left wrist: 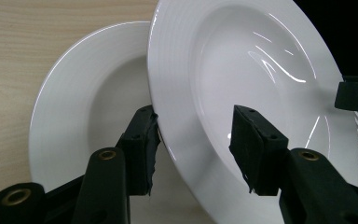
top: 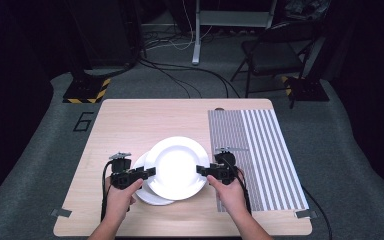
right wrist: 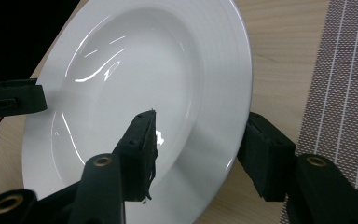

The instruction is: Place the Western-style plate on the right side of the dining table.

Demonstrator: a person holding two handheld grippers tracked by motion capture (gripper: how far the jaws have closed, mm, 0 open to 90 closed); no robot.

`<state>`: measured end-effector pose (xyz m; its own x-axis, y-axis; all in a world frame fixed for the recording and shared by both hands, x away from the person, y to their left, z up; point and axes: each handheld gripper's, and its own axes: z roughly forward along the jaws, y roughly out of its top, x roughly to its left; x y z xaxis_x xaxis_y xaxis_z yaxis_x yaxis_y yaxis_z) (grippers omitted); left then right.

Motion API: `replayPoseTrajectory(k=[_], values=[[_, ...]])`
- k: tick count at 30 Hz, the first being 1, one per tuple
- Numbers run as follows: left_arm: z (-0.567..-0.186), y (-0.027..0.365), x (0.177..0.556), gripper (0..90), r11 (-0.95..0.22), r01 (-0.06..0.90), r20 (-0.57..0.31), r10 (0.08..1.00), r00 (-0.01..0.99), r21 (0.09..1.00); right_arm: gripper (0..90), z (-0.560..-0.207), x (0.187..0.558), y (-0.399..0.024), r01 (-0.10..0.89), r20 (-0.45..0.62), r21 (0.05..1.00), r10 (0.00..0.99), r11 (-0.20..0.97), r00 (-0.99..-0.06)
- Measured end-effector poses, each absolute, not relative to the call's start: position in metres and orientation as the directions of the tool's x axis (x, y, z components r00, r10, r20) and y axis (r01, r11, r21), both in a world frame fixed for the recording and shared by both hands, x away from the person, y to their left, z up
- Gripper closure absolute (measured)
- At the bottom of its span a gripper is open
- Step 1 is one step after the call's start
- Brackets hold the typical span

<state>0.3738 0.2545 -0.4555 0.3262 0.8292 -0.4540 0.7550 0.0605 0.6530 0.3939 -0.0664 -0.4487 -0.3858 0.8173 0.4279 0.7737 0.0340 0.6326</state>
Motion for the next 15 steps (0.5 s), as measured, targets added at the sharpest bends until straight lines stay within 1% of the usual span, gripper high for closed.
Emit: replayPoseTrajectory(k=[15], values=[[-0.455, 0.243, 0.38, 51.9, 0.035, 0.756, -0.455, 0.816, 0.357, 0.654, 47.6, -0.446, 0.389, -0.079, 0.771, 0.428, 0.637, 0.831, 0.002, -0.355]])
